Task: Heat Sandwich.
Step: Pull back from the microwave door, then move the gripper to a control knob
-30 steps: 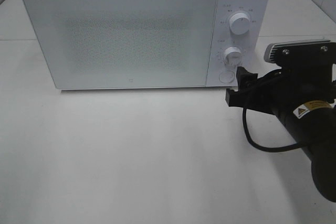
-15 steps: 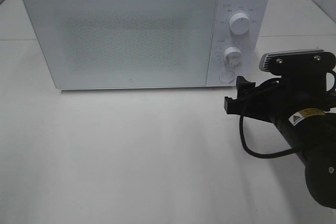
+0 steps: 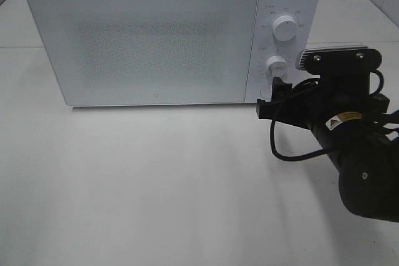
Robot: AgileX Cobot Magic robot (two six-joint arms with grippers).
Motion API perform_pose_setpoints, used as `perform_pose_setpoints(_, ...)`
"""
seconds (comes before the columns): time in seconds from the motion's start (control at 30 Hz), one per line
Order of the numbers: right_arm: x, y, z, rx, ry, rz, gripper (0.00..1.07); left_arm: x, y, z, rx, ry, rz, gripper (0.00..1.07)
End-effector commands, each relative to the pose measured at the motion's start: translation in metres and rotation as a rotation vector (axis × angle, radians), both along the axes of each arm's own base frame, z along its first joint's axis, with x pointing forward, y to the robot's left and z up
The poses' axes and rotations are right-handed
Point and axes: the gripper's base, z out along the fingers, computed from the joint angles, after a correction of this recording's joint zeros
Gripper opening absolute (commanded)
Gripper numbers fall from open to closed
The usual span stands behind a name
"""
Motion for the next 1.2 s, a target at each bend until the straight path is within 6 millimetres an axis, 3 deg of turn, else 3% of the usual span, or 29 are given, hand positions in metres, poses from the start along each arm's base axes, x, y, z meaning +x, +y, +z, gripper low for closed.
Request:
perform_pose_setpoints(0.03, 0.011, 0.004, -0.003, -0.001, 0.002, 0.015, 0.76, -0.004, -0.001, -0.001, 0.0, -0.027, 0.003, 1.03)
perform_pose_setpoints(0.33, 0.04, 0.009, -0.01, 0.02, 0.008, 0.026, 0.76, -0.004, -0.001, -0.001, 0.0, -0.027, 0.003, 1.03)
perform_pose_setpoints(0.9, 0.072, 0.02, -0.02, 0.026, 0.025, 0.053, 0.76, -0.004, -0.001, -0.001, 0.0, -0.027, 0.003, 1.03)
perform_pose_setpoints(1.2, 0.082, 0.008, -0.018, 0.016, 0.002, 0.008, 0.76, -0.004, -0.001, -0.001, 0.0, -0.027, 0.003, 1.03)
